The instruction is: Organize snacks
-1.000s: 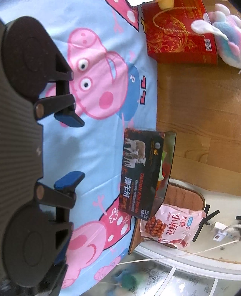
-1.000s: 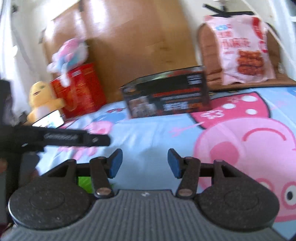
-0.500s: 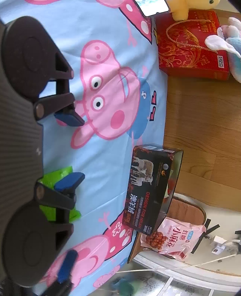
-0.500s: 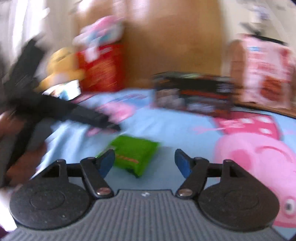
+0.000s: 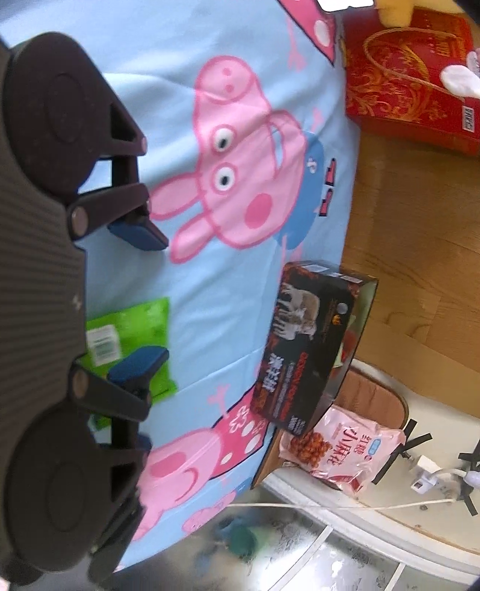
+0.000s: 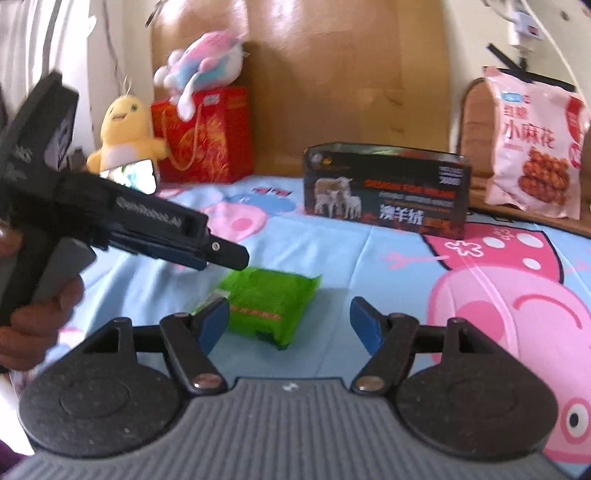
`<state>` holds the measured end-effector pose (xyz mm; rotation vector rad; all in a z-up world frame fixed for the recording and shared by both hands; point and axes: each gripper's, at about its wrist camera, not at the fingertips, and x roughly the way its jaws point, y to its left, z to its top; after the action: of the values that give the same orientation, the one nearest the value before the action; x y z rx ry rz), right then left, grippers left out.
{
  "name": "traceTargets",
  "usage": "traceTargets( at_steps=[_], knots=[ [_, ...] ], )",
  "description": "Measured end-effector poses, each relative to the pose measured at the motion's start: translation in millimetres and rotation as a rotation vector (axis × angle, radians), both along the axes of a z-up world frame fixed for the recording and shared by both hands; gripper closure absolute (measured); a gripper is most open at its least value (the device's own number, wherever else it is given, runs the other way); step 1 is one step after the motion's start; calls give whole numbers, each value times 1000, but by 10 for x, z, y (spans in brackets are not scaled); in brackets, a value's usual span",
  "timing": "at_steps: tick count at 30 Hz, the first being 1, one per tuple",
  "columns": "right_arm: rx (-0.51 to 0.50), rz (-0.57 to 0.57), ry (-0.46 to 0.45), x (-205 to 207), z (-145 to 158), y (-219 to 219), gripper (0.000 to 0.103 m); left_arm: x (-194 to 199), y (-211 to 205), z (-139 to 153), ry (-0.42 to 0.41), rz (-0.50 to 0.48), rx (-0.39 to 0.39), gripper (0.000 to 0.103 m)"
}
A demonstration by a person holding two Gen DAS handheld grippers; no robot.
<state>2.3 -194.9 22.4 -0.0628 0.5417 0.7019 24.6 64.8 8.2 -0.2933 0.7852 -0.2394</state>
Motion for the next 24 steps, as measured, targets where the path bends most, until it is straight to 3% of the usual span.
traceTargets(
  at_steps=[7,11,13,19,24],
  knots=[
    [-25,46,50,56,-41,83,31,-44,-49,-52,27,-78,-114,58],
    [-56,67,46,32,-61,150,54,23,-156,-85,12,-107,-150,58],
    [-57,55,41,27,-63,142,58,56,-222,-89,5,-117,-147,58],
    [-69,-12,32,94,-72,-8,59,231,-443,-102,5,-194,-158,58],
    [-30,-75,59,203,-105,-190,56,324,-657,-127,-82,-234,-81,56]
  ],
)
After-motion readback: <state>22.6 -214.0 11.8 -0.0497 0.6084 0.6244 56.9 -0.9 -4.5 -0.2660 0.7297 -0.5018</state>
